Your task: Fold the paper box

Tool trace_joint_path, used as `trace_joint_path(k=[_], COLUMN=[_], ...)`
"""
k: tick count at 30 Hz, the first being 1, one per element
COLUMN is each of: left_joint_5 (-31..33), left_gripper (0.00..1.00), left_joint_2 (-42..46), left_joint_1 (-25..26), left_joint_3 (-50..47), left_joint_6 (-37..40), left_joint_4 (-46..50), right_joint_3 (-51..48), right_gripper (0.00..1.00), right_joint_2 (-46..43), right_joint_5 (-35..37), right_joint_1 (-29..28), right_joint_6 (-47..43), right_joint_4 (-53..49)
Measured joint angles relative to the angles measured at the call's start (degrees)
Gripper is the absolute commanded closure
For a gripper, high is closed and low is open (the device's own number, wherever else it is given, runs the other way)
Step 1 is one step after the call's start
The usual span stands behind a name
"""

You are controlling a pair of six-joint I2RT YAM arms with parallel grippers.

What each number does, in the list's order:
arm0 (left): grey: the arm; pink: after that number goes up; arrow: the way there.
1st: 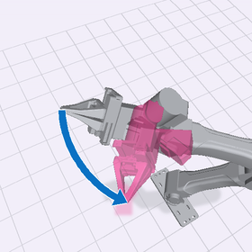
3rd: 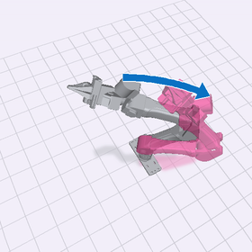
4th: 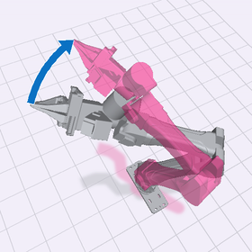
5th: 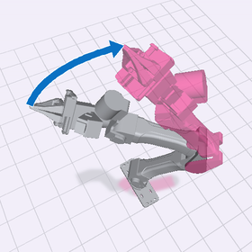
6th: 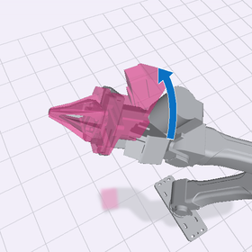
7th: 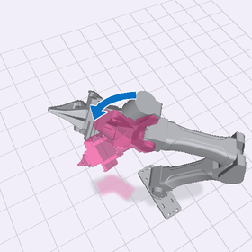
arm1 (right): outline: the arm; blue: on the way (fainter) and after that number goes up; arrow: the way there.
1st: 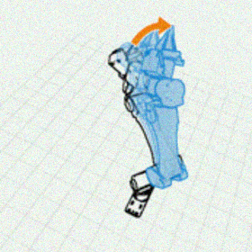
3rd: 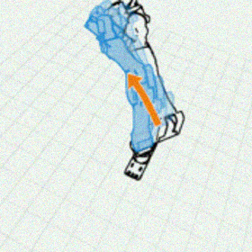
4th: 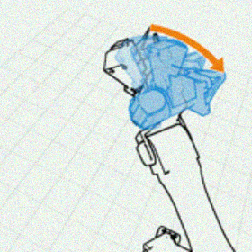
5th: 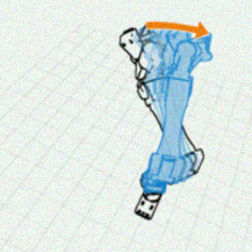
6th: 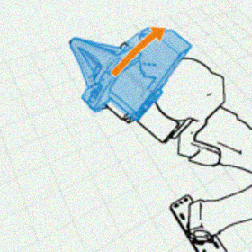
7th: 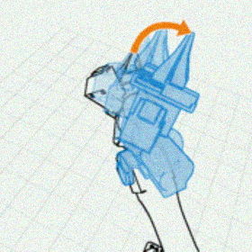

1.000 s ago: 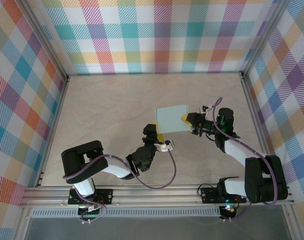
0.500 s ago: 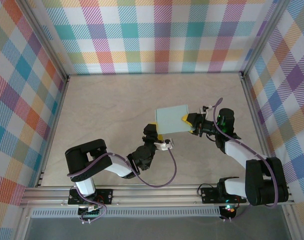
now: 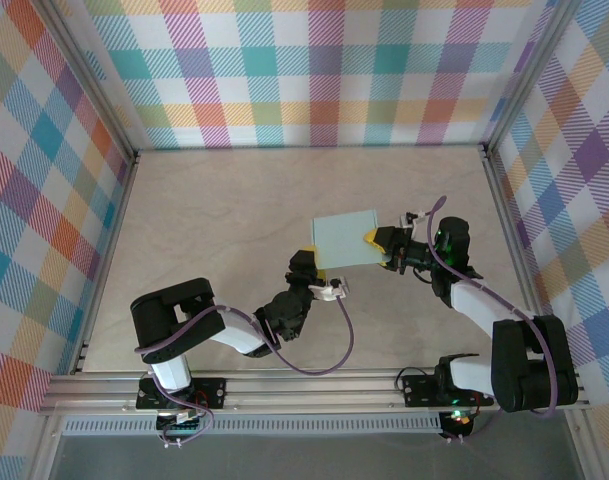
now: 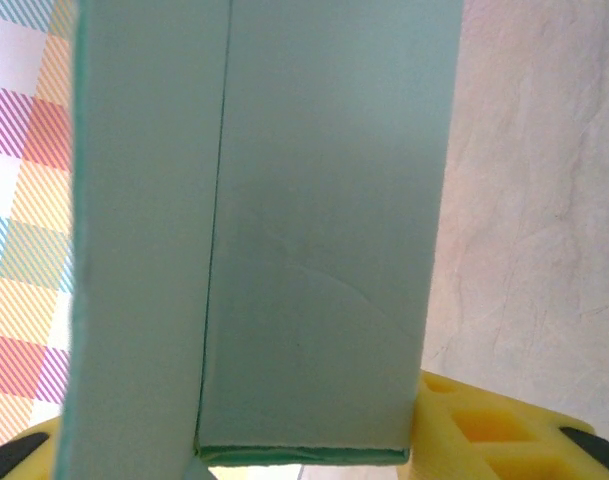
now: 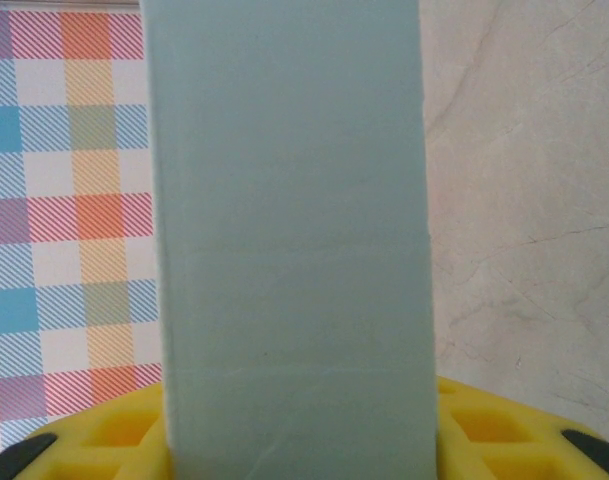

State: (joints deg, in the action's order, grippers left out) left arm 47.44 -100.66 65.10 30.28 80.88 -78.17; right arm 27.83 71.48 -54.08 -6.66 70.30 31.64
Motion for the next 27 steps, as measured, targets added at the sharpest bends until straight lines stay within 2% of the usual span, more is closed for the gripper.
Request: trace_joint_path(k=[8, 13, 19, 27], left_joint_5=[0.02, 0.17, -0.61, -6.01], left_gripper=[0.58, 0.61, 0.61, 0.61], left_joint_2=[0.00, 0.72, 7.28, 18.03], left_joint_1=[0.00, -0.02, -0.66, -3.78], left_joint_3=[0.00, 0.00, -0.04, -0.04], left_joint_6=[-0.28, -3.41, -11.45, -26.23], left_joint_4=[0.22, 3.80, 14.60, 37.20], right_joint_3=[0.00, 0.00, 0.55, 4.07], right_gripper=[0.55, 0.42, 0.25, 0.15], right_joint_2=[-0.09, -0.79, -3.08, -8.85], right_joint_5=[0.07, 0.13, 0.70, 7.54], right_joint_1=[0.00, 0.00, 0.00, 0.35], right_joint_6=[0.00, -0.50, -3.30, -14.56], right_joint_4=[-0.28, -2.45, -7.28, -22.97])
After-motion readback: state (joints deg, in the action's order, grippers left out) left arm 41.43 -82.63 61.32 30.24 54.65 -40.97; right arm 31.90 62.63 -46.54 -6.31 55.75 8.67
